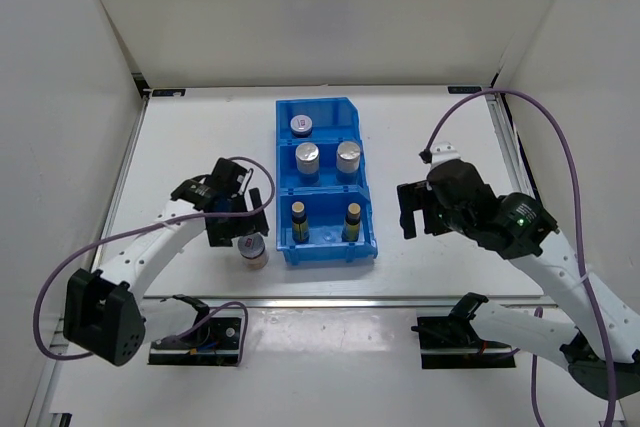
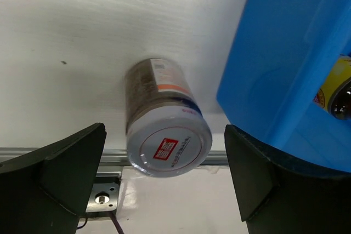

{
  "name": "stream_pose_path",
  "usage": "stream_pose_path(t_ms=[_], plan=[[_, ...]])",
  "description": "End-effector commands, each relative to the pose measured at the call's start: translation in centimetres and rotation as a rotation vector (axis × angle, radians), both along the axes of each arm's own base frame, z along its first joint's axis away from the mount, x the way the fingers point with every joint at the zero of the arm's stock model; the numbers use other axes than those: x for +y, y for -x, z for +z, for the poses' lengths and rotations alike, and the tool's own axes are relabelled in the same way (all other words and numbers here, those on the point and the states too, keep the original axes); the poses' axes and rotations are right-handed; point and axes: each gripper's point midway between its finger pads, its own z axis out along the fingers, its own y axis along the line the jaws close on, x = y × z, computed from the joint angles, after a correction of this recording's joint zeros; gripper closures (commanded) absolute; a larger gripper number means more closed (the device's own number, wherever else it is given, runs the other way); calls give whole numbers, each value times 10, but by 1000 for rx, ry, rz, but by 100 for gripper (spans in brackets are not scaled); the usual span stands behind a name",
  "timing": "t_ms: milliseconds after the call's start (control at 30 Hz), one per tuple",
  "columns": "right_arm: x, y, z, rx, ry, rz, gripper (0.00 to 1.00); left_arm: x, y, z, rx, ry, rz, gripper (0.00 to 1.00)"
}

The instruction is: Organize the condiment bottles

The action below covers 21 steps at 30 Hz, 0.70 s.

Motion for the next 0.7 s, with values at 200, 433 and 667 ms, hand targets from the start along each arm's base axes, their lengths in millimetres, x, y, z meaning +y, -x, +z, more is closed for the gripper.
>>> stream_pose_path(t_ms=[200, 433, 667], plan=[[-1, 4, 17, -29, -51, -3, 0, -21, -7, -18, 34, 14, -39, 0], [-2, 2, 21, -42, -54, -10, 0, -28, -8, -19, 30, 22, -70, 42], [-5, 6, 23, -49, -60, -10, 0, -36, -2, 17, -52, 106, -99, 82]])
